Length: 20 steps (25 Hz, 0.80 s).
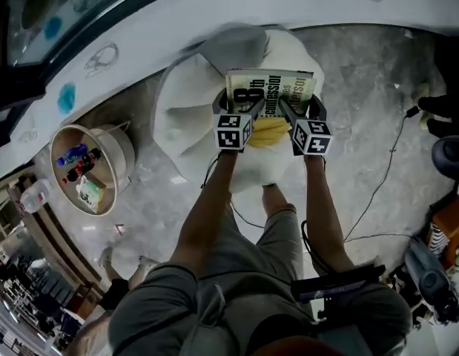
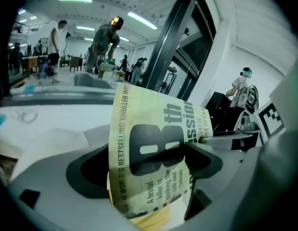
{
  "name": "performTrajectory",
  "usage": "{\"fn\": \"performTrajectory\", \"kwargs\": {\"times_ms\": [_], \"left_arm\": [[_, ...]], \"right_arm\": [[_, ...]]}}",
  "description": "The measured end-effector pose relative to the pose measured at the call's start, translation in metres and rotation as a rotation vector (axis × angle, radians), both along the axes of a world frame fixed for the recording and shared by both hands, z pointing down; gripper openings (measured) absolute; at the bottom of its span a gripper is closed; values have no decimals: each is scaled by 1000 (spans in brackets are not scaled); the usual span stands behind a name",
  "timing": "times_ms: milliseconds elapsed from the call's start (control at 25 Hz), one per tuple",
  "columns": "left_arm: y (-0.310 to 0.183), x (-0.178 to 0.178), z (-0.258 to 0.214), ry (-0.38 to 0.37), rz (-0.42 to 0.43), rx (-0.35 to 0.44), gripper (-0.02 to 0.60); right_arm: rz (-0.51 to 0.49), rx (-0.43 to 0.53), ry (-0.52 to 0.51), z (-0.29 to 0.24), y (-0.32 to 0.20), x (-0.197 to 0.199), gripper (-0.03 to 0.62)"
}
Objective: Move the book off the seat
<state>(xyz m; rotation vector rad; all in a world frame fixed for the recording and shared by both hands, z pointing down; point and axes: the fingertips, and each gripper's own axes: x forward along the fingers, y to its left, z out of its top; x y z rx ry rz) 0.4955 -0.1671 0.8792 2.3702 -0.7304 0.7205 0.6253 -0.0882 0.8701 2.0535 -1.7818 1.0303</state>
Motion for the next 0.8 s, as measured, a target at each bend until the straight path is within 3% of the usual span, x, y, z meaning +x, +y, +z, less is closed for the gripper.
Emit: {"fn": "performTrajectory", "kwargs": {"times_ms": [480, 800], "left_arm": [[-44, -9, -395, 177, 9, 433, 468], [17, -50, -574, 354, 7, 615, 467]], "right_arm": [[24, 416, 153, -381, -40, -9, 390], [25, 605, 320, -567, 24, -54, 390]]}}
